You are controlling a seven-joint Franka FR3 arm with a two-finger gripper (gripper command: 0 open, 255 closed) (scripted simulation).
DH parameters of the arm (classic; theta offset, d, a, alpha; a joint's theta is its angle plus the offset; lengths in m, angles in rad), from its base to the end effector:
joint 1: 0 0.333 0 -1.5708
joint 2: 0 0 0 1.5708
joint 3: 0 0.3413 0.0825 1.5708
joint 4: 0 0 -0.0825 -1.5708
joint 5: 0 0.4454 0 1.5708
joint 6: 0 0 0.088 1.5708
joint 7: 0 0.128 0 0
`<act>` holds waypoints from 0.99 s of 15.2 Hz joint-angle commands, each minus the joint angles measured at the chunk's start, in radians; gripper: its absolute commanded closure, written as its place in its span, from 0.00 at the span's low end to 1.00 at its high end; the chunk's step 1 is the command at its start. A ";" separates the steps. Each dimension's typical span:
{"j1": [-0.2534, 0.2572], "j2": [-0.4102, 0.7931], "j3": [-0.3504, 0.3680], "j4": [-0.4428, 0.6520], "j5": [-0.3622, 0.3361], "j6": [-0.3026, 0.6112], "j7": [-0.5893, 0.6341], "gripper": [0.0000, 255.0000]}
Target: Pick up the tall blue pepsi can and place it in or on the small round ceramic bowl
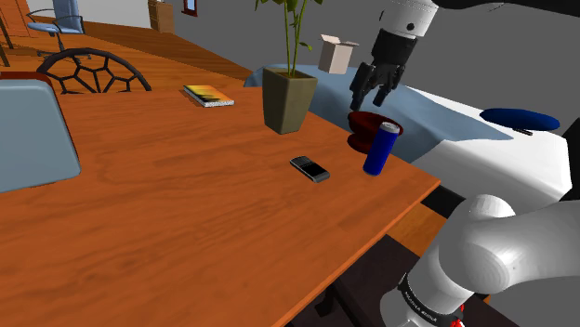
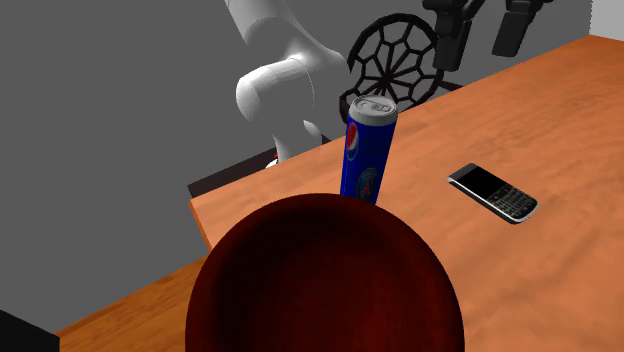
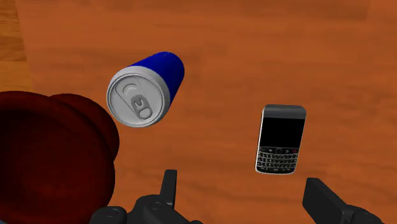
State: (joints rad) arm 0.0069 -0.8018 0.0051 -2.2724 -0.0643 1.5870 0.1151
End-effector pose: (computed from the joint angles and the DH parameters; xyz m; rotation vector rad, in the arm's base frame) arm 0.3493 -0.0034 0.6396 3.0711 -0.1647 0.1854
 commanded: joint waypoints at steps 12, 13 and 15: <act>-0.025 -0.010 -0.191 -0.091 -0.066 -0.038 -0.211 0.00; -0.026 -0.014 -0.193 -0.107 -0.067 -0.026 -0.211 0.00; -0.028 -0.021 -0.195 -0.138 -0.070 -0.002 -0.210 0.00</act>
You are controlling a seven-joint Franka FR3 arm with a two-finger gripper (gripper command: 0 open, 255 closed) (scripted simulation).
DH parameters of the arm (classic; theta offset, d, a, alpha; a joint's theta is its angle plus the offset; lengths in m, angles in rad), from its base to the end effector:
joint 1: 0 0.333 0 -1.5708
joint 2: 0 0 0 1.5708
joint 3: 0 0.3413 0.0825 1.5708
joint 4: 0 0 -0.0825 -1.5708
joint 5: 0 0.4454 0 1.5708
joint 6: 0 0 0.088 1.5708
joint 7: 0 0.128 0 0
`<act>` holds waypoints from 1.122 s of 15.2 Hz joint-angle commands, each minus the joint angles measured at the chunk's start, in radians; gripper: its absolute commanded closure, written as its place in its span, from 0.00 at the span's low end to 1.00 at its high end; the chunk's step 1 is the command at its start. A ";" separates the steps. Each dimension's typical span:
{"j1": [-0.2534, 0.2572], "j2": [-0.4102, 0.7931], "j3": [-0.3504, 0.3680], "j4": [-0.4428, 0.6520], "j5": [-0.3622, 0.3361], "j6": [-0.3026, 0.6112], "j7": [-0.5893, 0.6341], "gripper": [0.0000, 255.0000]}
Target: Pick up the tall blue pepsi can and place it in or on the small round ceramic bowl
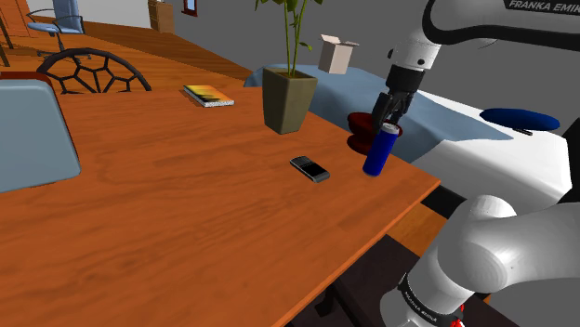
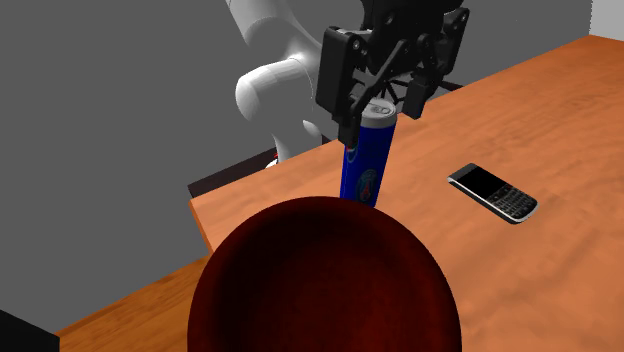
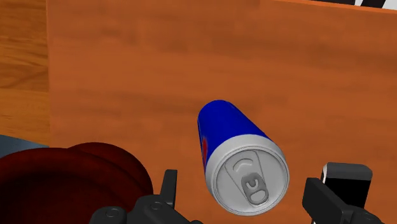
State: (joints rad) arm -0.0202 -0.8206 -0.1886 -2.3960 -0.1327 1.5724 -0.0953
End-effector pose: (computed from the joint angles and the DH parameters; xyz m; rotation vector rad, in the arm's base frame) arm 0.3309 -0.1006 0.5717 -3.1342 0.0823 0.0174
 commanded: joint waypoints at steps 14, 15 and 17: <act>-0.002 -0.007 -0.004 -0.039 -0.004 0.031 0.001 1.00; -0.002 -0.007 -0.004 -0.039 -0.004 0.031 0.001 1.00; -0.002 -0.007 -0.004 -0.038 -0.004 0.031 0.001 1.00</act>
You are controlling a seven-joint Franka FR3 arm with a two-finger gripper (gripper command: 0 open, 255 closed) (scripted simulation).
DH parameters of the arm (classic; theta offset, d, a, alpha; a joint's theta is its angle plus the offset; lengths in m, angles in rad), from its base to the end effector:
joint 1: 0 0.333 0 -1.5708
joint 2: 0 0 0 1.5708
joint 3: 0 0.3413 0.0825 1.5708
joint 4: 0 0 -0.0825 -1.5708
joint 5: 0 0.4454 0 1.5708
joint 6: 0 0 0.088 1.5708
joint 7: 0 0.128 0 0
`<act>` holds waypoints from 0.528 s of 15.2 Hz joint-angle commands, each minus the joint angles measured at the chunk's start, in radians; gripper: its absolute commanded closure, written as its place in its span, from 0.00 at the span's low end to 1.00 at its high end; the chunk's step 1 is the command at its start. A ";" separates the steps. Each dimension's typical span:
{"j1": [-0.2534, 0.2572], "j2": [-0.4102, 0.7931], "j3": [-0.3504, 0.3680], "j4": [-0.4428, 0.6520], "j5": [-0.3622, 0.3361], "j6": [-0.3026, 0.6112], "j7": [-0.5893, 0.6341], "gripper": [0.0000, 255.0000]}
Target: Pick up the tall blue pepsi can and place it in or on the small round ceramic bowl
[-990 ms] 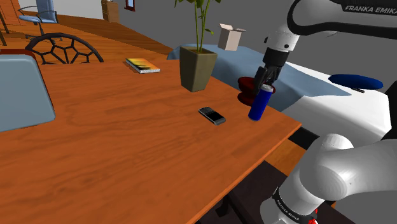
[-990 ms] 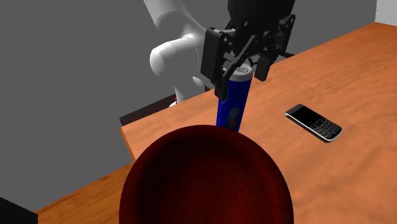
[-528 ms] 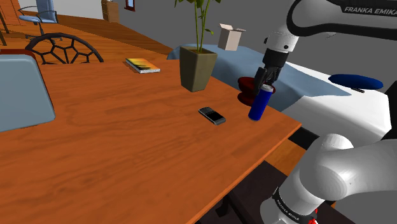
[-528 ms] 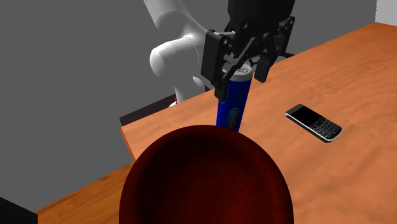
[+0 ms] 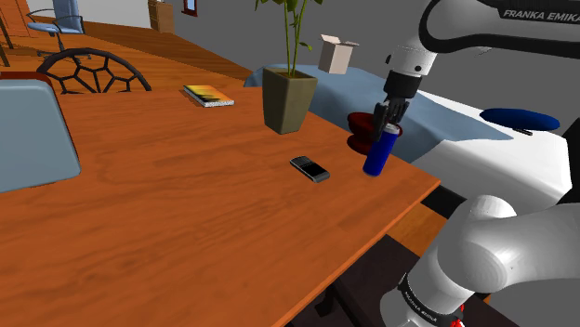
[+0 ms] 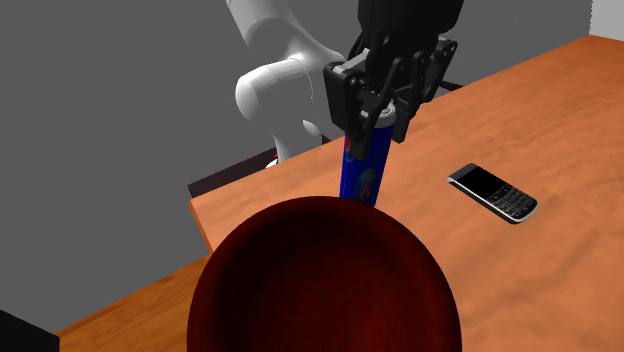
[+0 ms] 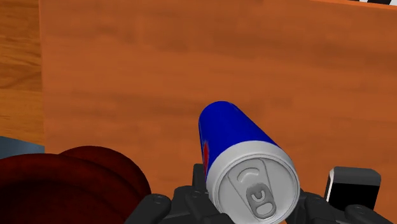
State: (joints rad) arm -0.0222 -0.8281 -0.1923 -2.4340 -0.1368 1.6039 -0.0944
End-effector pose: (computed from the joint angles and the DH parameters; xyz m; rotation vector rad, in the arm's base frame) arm 0.3308 -0.1006 0.5566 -3.1346 0.0825 0.0160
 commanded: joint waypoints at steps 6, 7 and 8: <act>0.003 0.013 0.006 0.060 0.006 -0.048 -0.001 1.00; 0.004 0.017 0.007 0.076 0.008 -0.060 -0.002 1.00; 0.005 0.021 0.008 0.092 0.009 -0.072 -0.002 1.00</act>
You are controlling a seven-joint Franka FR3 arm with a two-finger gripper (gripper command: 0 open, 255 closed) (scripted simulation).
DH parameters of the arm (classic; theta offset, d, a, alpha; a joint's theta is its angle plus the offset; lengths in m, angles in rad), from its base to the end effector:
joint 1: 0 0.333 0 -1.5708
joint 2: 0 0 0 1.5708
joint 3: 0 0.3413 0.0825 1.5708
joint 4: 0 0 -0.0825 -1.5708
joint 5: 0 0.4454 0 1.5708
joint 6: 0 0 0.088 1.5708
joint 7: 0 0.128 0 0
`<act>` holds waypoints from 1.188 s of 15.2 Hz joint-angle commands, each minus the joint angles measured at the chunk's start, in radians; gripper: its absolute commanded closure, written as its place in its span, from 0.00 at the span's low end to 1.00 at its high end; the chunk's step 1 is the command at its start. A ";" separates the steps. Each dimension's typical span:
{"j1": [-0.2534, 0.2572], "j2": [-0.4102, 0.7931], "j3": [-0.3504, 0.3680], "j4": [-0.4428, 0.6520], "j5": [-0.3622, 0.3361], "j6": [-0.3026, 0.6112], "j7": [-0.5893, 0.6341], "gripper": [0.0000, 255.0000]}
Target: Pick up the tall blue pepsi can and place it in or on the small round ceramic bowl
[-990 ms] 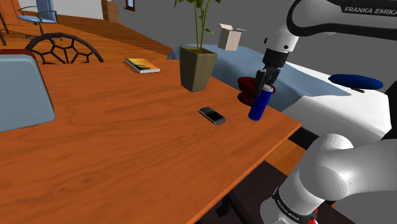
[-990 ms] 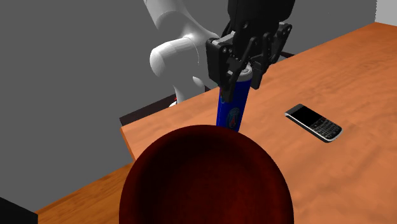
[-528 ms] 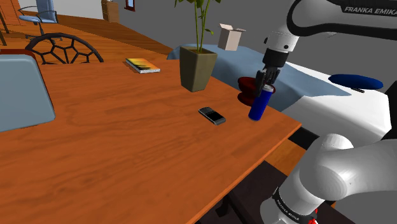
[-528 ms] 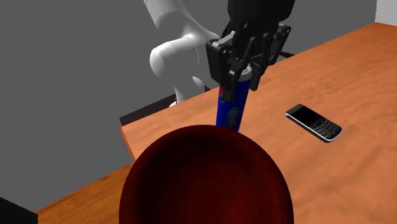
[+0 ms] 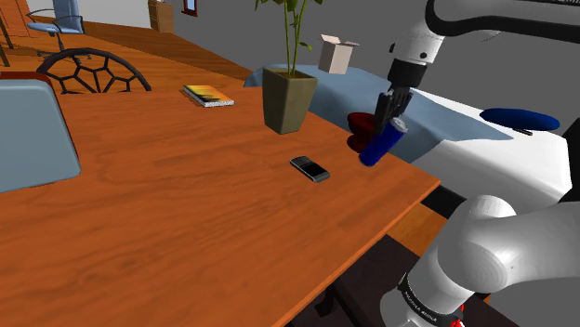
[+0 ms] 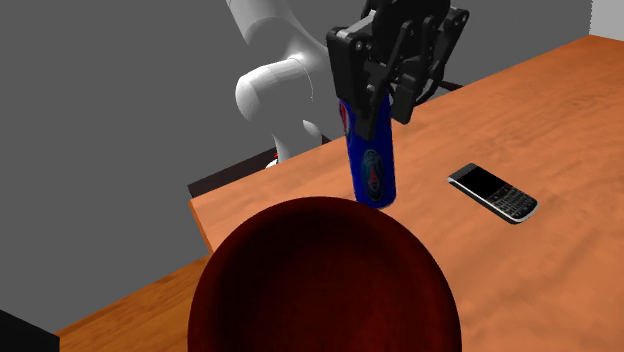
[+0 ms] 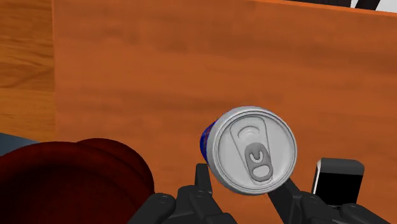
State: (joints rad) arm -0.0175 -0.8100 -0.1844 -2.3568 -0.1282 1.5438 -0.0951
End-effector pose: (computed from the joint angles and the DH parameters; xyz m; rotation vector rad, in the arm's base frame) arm 0.3318 -0.0999 0.5866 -3.1341 0.0819 0.0172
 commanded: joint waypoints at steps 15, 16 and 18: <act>0.011 0.081 0.014 0.272 0.018 -0.191 -0.010 1.00; 0.012 0.088 0.014 0.290 0.019 -0.202 -0.010 1.00; 0.013 0.102 0.016 0.328 0.020 -0.226 -0.012 1.00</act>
State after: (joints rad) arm -0.0050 -0.7140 -0.1693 -2.0479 -0.1085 1.3307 -0.1057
